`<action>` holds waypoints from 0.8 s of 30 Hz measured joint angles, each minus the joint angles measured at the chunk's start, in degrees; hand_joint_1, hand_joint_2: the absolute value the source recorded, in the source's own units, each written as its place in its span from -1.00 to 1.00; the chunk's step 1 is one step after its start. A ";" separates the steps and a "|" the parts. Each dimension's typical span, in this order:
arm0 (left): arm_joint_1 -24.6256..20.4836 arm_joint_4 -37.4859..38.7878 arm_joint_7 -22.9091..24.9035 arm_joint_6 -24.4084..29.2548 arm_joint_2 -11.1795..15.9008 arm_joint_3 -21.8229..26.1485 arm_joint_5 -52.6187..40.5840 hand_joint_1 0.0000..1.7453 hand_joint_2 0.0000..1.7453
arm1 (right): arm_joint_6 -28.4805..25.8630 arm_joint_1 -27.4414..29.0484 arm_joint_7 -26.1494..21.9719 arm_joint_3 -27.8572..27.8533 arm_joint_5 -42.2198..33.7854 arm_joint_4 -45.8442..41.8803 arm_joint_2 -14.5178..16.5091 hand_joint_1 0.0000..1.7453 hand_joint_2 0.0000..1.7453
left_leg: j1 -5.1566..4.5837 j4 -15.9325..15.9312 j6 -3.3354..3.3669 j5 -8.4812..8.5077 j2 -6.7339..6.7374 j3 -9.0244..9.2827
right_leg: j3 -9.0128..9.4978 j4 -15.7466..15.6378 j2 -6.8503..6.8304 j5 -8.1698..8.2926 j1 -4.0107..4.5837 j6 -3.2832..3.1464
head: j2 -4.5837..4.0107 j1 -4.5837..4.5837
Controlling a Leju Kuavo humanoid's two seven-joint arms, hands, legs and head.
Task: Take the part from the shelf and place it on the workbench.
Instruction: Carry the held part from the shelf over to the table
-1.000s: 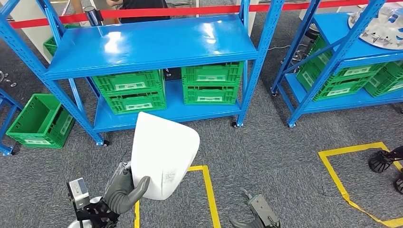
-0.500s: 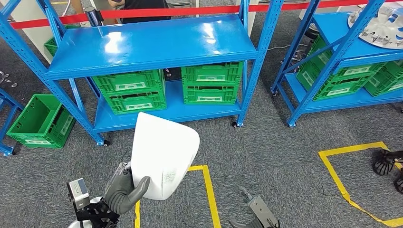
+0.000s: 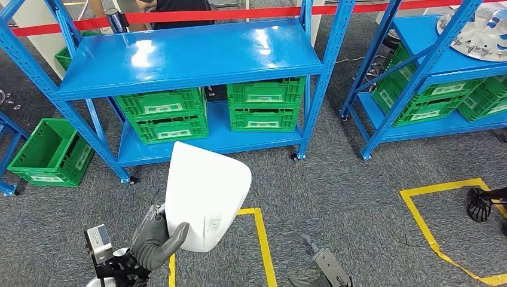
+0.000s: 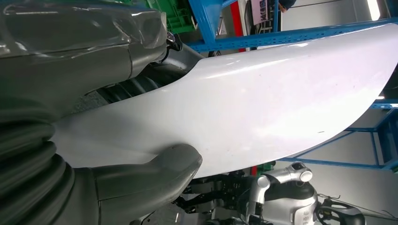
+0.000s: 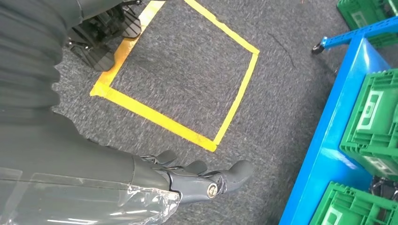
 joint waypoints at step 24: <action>0.11 0.09 -0.46 0.03 0.42 0.00 -0.09 1.00 1.00 | 2.41 -0.04 -1.19 0.74 -1.67 0.61 0.31 -1.00 1.00 | -0.47 0.23 0.87 -0.07 0.02 -0.13 | 0.02 -0.26 0.09 0.26 -0.56 0.81 | 0.00 -0.02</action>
